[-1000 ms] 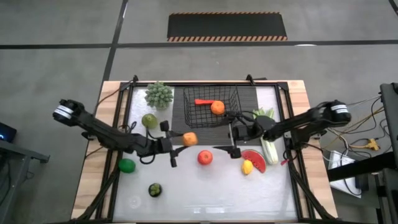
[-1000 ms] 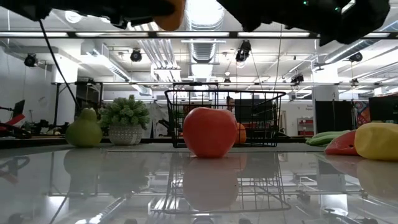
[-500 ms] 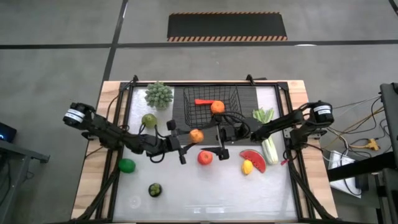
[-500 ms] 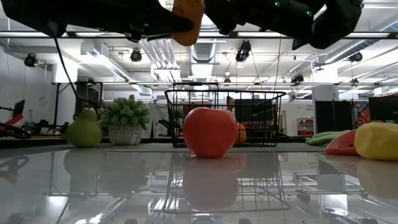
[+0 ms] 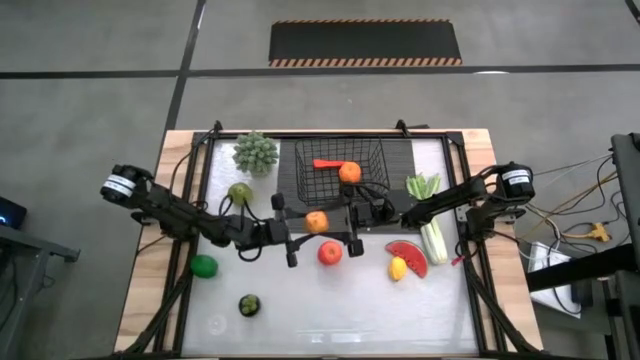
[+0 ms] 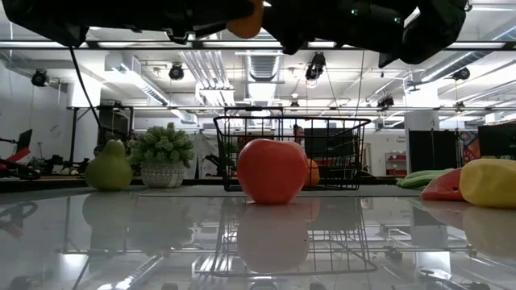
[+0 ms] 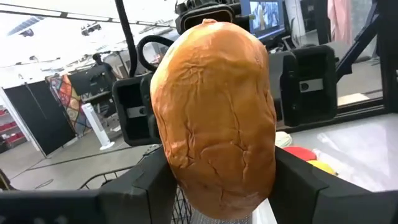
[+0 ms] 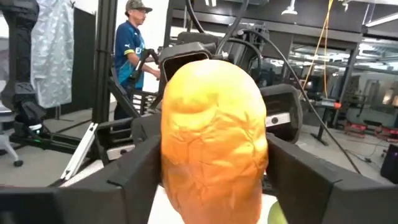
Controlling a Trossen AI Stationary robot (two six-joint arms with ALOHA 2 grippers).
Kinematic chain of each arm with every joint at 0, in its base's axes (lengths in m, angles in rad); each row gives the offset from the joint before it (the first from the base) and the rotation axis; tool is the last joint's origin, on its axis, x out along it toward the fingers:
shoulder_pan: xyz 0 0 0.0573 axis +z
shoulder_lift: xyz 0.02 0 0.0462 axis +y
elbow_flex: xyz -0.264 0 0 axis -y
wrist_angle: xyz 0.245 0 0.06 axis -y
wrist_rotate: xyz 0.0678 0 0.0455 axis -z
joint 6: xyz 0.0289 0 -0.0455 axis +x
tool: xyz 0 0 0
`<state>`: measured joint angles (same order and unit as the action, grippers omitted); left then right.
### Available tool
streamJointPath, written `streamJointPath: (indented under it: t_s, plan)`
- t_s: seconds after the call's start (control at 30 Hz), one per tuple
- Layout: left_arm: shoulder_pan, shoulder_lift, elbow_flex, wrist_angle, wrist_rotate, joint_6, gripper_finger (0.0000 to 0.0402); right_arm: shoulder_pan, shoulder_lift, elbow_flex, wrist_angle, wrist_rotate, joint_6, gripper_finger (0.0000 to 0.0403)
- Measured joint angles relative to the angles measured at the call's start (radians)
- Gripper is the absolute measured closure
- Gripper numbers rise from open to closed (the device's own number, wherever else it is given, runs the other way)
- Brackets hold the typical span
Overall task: Build produce basket
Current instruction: Put the yellow mango into the black wire basket
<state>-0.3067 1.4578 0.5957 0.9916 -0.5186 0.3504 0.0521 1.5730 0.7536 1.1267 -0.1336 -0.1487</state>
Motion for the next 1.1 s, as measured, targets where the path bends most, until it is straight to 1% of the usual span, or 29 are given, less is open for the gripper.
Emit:
streamJointPath:
  t_s: [0.13, 0.2, 0.3, 0.43, 0.53, 0.63, 0.73, 0.83, 0.97, 1.1]
  plan:
    - [0.0, 0.0, 0.0, -0.003, 0.0, -0.016, 0.0217, 0.0, 0.0, 0.0, -0.004, -0.001, 0.012, 0.0206]
    - [0.0, 0.0, 0.0, -0.004, 0.0, -0.025, 0.0216, 0.0, 0.0, 0.0, -0.007, -0.001, 0.017, 0.0222]
    - [0.0, 0.0, -0.002, -0.006, 0.0, -0.029, 0.0203, 0.0, 0.0, 0.0, -0.013, 0.0, 0.017, 0.0223]
    - [0.0, 0.0, -0.011, -0.007, -0.007, -0.034, 0.0163, 0.0, -0.003, 0.0, -0.03, 0.004, 0.018, 0.0226]
    - [-0.001, -0.001, -0.013, -0.006, -0.059, -0.025, 0.0127, 0.0, -0.02, 0.002, -0.063, 0.006, 0.017, 0.0226]
    - [-0.001, -0.009, -0.013, -0.015, -0.133, 0.018, 0.0101, -0.002, -0.058, 0.017, -0.155, 0.018, 0.017, 0.0226]
    - [0.0, -0.034, -0.022, -0.054, -0.154, 0.056, 0.0088, -0.001, -0.117, 0.056, -0.338, 0.056, 0.013, 0.0225]
    - [0.004, -0.063, -0.037, -0.101, -0.165, 0.058, 0.0086, 0.0, -0.17, 0.133, -0.611, 0.146, -0.017, 0.0225]
    - [0.007, -0.113, -0.05, -0.16, -0.196, 0.07, 0.0087, -0.024, -0.199, 0.293, -1.026, 0.289, -0.035, 0.0224]
    - [0.008, -0.177, -0.061, -0.174, -0.21, 0.177, 0.0087, -0.076, -0.176, 0.463, -1.364, 0.35, -0.027, 0.0224]
